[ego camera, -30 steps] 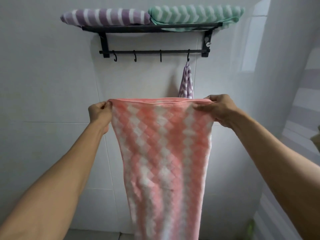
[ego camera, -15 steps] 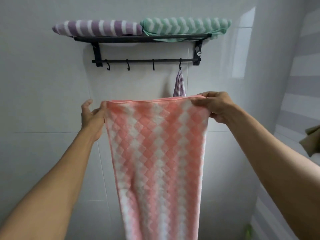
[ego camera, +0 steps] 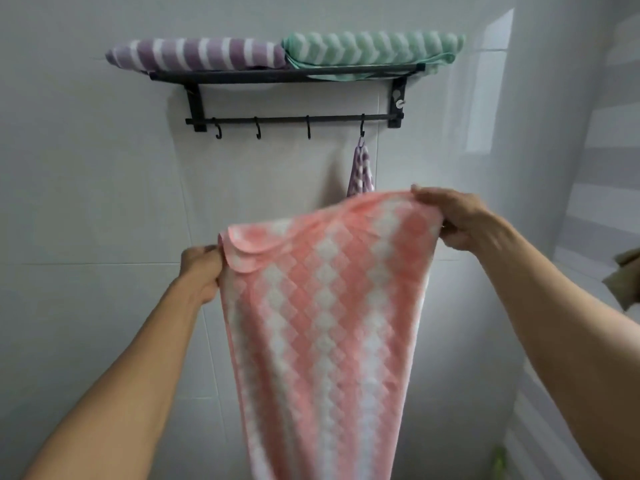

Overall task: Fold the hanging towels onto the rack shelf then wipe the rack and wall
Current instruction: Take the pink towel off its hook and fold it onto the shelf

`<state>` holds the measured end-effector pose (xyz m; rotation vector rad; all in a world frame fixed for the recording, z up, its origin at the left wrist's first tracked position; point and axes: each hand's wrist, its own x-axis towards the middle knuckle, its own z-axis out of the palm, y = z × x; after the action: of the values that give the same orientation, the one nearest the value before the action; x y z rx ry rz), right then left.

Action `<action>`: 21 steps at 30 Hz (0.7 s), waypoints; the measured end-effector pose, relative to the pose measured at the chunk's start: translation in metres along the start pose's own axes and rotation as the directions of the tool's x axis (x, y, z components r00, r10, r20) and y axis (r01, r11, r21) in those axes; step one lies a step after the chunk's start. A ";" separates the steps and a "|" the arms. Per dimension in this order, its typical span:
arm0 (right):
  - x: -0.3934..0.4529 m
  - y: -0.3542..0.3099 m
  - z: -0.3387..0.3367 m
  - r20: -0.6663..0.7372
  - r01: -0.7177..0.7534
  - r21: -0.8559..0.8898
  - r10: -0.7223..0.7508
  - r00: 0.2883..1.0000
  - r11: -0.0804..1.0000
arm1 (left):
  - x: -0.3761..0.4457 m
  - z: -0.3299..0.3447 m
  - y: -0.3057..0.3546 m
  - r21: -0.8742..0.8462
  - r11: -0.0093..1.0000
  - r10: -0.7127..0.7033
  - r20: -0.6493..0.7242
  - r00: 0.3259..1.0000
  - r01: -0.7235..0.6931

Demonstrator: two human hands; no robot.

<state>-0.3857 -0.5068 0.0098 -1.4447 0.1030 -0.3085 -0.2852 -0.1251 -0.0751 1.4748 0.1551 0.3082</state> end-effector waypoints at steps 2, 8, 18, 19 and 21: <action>-0.019 0.035 0.000 0.217 -0.080 -0.031 0.085 0.972 0.996 | -0.008 -0.004 0.000 0.061 0.998 -0.013 0.069 0.998 0.009; -0.054 0.147 0.010 0.089 -0.287 -0.227 0.313 0.945 0.931 | -0.017 -0.036 -0.059 0.240 0.932 -0.265 -0.063 0.962 0.273; -0.033 0.106 0.006 0.342 -0.261 -0.139 0.294 0.892 0.955 | -0.046 -0.060 -0.041 0.180 0.970 -0.232 0.509 0.829 0.161; -0.037 0.116 0.003 0.345 -0.253 -0.200 0.310 0.886 0.946 | -0.055 -0.061 -0.055 0.220 0.958 -0.265 0.418 0.869 0.186; -0.032 0.131 -0.001 0.289 -0.234 -0.202 0.286 0.913 0.951 | -0.057 -0.061 -0.068 0.186 0.959 -0.260 0.266 0.928 0.215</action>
<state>-0.3978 -0.4867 -0.1228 -1.6044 0.0608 0.1572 -0.3492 -0.0888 -0.1530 1.6175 0.1236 -0.1212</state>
